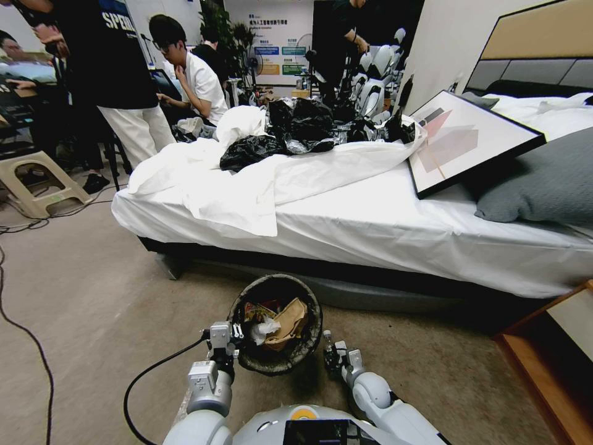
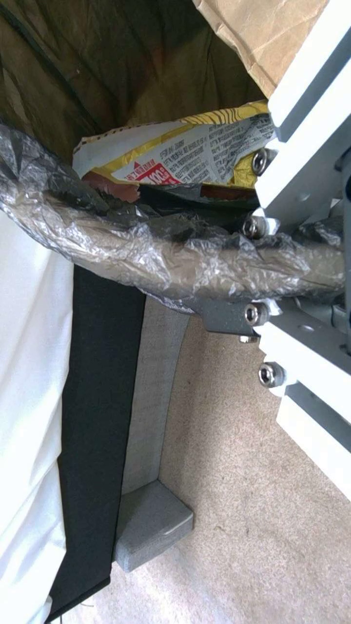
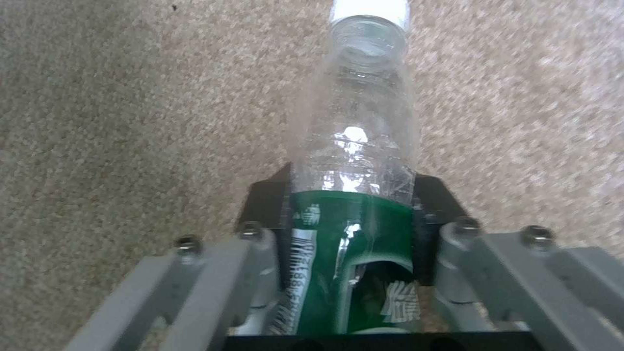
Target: Pick up the trash bin, then pick up the garbage from the floor and place it into the trash bin.
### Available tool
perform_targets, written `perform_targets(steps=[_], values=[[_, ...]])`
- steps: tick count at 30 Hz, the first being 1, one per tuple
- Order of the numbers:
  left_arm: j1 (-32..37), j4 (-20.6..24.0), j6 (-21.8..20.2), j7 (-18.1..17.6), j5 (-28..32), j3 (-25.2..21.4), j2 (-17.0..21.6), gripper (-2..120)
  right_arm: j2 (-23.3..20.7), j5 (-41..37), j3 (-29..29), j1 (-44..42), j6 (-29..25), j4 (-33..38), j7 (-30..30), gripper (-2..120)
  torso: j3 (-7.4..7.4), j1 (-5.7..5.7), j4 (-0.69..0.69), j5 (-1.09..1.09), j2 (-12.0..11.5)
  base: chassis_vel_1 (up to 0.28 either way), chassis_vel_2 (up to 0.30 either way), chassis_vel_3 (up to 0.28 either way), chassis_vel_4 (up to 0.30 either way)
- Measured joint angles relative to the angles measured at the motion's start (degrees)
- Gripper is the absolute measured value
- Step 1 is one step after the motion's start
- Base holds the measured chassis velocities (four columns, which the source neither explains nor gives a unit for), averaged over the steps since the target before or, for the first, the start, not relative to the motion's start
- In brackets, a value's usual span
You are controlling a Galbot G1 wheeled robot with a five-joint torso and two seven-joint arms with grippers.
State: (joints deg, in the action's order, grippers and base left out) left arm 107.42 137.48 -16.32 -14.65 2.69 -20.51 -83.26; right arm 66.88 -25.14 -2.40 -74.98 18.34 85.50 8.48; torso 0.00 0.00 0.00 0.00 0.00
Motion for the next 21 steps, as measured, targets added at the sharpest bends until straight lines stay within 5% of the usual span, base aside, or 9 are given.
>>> perform_targets(steps=[21], values=[[-0.19,-0.29,-0.16,-0.03,0.51,0.21,0.48,0,-1.1,0.63,-7.2,-3.71,-8.38,8.02,-0.22,25,0.0,0.0,0.0,0.0,0.0,0.0,0.0,0.0,0.0]])
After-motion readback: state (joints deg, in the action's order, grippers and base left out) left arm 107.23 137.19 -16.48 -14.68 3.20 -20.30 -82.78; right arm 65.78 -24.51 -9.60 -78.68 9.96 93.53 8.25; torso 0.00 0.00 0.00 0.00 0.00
